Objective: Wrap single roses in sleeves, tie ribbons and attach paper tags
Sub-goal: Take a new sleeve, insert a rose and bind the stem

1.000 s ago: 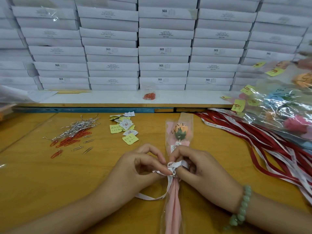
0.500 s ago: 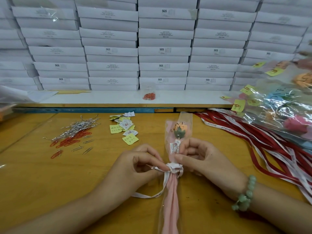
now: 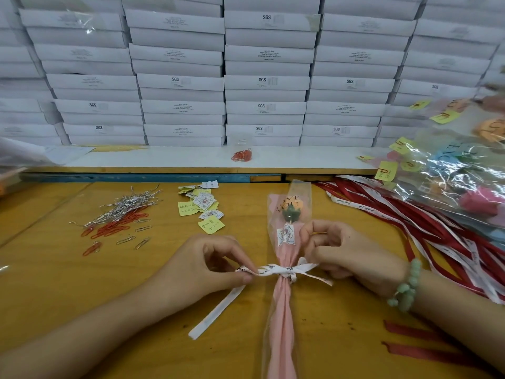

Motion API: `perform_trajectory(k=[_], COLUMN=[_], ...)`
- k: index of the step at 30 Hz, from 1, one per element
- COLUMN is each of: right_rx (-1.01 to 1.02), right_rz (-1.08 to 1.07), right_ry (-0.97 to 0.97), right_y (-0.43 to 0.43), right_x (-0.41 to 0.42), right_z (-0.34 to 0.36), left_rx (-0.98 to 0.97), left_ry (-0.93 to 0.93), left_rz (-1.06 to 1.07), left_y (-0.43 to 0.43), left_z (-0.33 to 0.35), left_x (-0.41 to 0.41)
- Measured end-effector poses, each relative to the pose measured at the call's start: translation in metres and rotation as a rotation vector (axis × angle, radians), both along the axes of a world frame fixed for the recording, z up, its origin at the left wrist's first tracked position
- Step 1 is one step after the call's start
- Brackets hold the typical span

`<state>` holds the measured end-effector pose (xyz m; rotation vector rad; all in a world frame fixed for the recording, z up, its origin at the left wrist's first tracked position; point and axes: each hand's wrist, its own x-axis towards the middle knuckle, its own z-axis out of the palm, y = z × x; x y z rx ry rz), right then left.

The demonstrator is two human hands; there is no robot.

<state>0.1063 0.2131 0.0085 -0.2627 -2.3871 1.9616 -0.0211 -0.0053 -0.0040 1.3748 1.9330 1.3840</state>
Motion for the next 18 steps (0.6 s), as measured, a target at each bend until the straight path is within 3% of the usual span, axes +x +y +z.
perform_trajectory(k=[12, 18], right_rx=[-0.135, -0.175], right_rz=[0.245, 0.103], right_ry=[-0.166, -0.111], right_y=[0.030, 0.031], right_x=[-0.004, -0.005], right_z=[0.001, -0.003], left_rx=[-0.009, 0.006], left_ry=[-0.098, -0.113], left_rz=[0.008, -0.053], left_y=[0.001, 0.000], left_z=[-0.001, -0.003], left_x=[-0.002, -0.003])
